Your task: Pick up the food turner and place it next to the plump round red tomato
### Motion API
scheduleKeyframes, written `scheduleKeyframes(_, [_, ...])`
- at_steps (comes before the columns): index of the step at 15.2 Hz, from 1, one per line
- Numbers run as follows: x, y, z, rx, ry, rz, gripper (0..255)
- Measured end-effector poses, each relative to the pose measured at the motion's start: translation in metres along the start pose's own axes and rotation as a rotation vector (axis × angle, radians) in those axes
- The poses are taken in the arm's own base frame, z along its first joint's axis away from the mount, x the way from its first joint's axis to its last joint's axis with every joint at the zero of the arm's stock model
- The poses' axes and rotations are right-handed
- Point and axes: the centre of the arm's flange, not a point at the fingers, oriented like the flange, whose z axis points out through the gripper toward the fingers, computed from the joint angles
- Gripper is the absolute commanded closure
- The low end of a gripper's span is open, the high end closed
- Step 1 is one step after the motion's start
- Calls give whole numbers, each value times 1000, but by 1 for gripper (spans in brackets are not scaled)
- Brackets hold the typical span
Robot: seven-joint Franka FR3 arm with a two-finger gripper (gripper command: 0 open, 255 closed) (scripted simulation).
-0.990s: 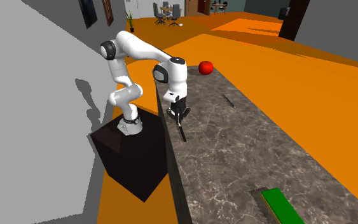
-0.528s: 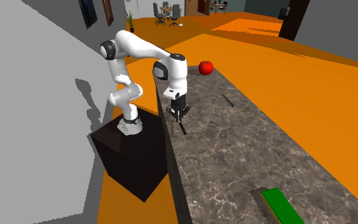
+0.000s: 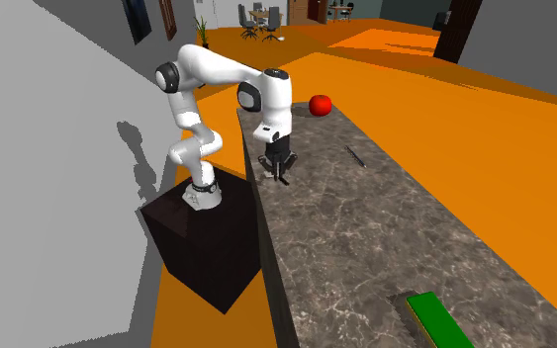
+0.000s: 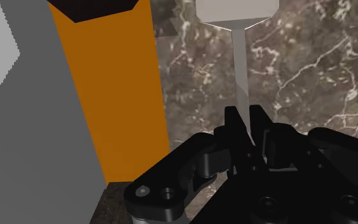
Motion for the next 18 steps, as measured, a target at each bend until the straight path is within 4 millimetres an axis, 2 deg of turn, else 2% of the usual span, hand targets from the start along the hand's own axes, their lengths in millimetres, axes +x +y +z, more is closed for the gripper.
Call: scheduleKeyframes(18, [6, 0, -96, 0, 0, 0, 255])
